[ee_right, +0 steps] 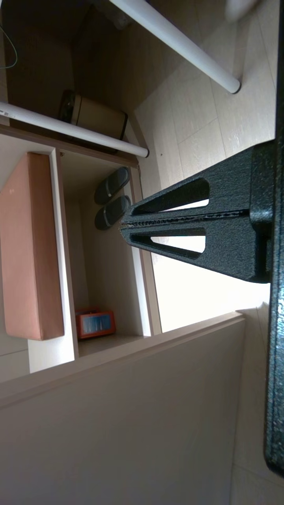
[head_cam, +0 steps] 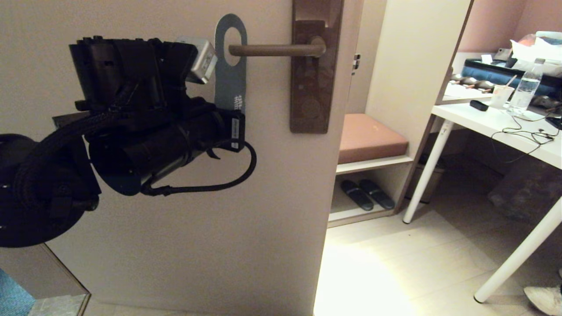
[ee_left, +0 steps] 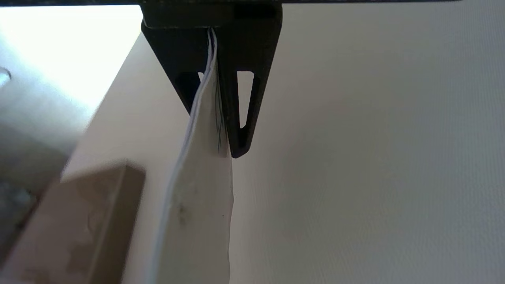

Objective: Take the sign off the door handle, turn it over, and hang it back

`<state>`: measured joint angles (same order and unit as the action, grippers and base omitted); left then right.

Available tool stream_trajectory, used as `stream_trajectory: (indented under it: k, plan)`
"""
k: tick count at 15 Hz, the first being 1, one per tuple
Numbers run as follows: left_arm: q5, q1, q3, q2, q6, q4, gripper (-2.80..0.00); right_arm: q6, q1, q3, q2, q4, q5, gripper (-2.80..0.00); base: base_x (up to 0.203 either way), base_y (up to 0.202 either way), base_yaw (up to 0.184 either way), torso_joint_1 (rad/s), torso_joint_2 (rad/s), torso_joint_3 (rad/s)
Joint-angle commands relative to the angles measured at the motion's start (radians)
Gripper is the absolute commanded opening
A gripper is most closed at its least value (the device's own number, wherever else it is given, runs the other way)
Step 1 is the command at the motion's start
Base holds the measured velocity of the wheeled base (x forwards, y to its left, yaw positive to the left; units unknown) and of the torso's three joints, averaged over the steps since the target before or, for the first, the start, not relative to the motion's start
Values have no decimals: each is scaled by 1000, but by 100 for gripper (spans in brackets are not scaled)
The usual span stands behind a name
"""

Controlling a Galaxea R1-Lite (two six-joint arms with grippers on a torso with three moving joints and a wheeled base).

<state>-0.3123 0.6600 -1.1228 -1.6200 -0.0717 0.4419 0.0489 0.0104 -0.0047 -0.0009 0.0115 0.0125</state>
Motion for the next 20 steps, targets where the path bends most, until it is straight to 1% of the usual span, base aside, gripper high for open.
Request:
stream_trajectory:
  k: [1, 3, 9, 11, 14, 16, 20]
  plan:
    - [-14, 6, -45, -34, 0, -5, -280, 0, 0, 2, 1, 1, 0, -280, 0, 0, 0, 0, 0, 0]
    - [-16, 21, -52, -38, 0, -13, -280, 0, 0, 1, 1, 1, 0, -280, 0, 0, 0, 0, 0, 0]
    - [-66, 71, -52, -50, 2, -8, -280, 0, 0, 2, 1, 1, 0, -280, 0, 0, 0, 0, 0, 0]
    - [-80, 91, -52, -52, 12, -8, -280, 0, 0, 0, 1, -1, 0, -280, 0, 0, 0, 0, 0, 0]
    - [-127, 126, -54, -69, 16, -3, -280, 0, 0, 1, 1, 0, 0, -280, 0, 0, 0, 0, 0, 0]
    - [-137, 140, -61, -84, 37, -3, -280, 0, 0, 2, 1, -1, 0, -280, 0, 0, 0, 0, 0, 0]
    - [-172, 164, -86, -112, 43, -3, -280, 0, 0, 2, 1, -1, 0, -280, 0, 0, 0, 0, 0, 0]
